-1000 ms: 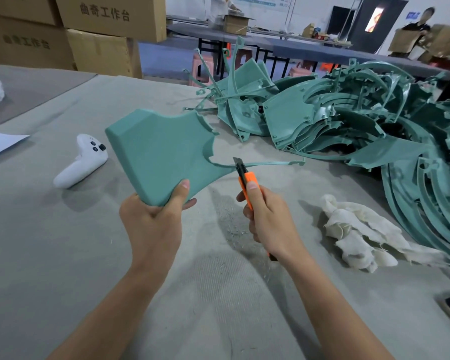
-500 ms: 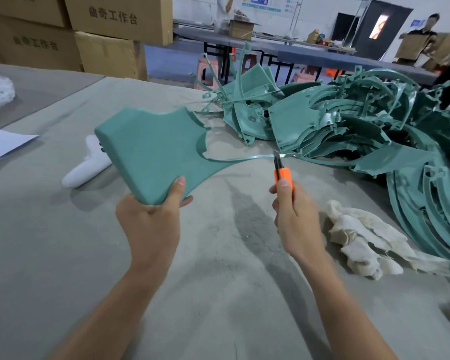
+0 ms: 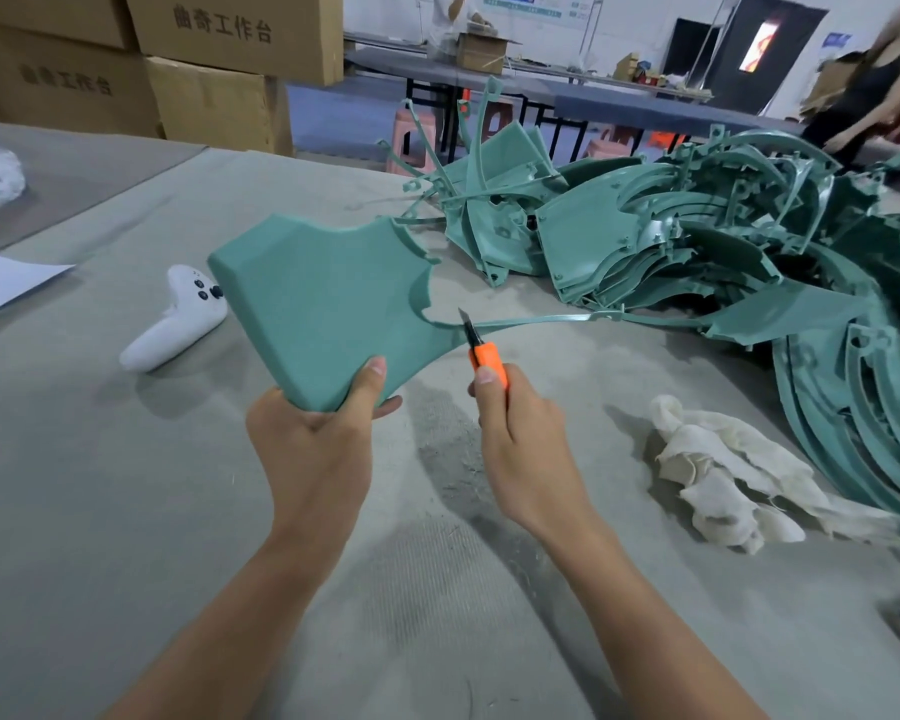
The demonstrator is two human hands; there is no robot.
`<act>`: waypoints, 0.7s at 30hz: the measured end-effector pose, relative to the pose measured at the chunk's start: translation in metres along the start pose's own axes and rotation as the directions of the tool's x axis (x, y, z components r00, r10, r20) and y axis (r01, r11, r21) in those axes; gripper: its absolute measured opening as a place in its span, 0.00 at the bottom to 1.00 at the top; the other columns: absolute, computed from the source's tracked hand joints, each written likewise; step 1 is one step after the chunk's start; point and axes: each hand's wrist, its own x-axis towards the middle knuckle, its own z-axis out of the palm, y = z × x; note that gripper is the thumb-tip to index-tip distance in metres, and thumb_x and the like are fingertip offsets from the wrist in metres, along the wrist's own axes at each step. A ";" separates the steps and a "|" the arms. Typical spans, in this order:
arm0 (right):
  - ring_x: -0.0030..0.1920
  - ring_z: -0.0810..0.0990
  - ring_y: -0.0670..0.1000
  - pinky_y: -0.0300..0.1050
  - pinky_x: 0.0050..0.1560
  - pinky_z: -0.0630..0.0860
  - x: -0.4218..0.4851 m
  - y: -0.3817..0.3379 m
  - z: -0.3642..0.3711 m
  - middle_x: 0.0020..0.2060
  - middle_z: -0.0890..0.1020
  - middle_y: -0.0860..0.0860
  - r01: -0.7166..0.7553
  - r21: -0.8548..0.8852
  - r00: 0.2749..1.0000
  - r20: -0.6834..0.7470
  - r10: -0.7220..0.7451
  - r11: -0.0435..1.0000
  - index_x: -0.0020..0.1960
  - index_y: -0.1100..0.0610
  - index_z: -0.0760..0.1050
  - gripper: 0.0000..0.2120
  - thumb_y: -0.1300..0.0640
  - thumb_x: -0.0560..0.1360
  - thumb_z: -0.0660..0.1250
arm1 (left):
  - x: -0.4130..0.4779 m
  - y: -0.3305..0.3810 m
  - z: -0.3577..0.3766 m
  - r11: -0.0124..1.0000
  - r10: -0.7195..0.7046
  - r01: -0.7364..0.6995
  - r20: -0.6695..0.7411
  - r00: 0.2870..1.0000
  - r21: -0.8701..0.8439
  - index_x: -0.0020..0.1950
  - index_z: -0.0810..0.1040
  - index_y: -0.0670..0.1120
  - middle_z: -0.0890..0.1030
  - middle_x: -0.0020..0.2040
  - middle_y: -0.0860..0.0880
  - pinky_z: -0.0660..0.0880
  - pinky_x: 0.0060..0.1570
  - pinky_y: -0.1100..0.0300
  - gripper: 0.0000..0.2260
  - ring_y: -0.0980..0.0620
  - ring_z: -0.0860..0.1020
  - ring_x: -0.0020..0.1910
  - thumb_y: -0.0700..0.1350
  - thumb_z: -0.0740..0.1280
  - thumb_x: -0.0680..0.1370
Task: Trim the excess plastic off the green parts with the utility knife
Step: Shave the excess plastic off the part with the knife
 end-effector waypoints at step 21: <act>0.26 0.68 0.48 0.43 0.27 0.60 0.013 0.035 -0.035 0.28 0.71 0.48 -0.068 -0.263 0.985 -0.171 0.023 0.962 0.42 0.53 0.66 0.17 0.45 0.84 0.48 | 0.018 -0.004 -0.010 0.894 -0.436 0.425 -0.055 0.898 -0.142 0.49 0.80 0.38 0.84 0.45 0.45 0.80 0.31 0.56 0.09 0.47 0.84 0.39 0.30 0.71 0.71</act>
